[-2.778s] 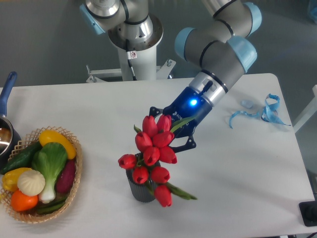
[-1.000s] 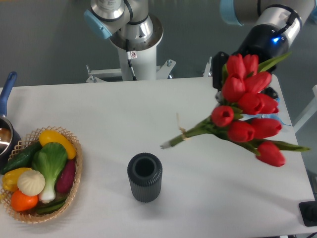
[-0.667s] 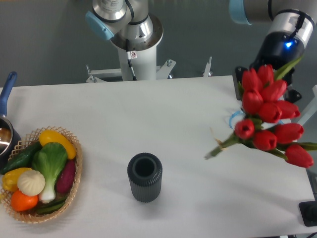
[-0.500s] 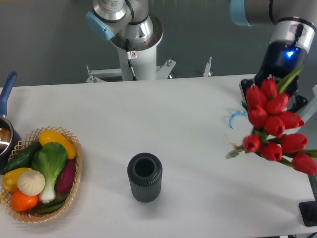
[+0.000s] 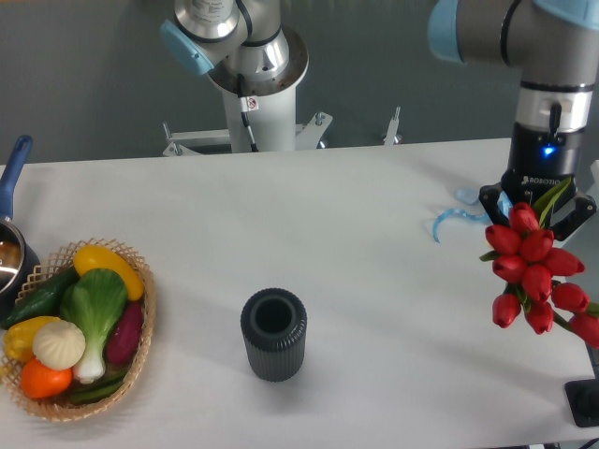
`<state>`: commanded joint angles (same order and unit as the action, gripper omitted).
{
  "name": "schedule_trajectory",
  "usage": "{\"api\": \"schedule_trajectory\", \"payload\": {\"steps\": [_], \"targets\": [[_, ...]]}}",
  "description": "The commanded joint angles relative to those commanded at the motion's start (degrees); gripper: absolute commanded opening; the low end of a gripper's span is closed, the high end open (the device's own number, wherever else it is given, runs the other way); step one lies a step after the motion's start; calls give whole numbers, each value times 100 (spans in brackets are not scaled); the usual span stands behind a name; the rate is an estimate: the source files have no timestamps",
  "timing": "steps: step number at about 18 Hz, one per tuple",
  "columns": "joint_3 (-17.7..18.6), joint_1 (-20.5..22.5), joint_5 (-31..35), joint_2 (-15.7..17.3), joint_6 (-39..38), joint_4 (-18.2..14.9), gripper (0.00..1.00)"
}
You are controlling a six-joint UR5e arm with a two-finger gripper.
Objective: Pick up the flowers from the vase
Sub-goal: 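Carry the held tulips up and away from the vase toward the ribbon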
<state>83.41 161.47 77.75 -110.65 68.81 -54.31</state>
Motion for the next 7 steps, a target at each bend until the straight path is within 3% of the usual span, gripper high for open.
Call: {"api": "schedule_trajectory", "payload": {"steps": [2, 7], "targets": [[9, -168, 458, -27, 18, -167, 0], [-61, -186, 793, -36, 281, -843, 0]]}}
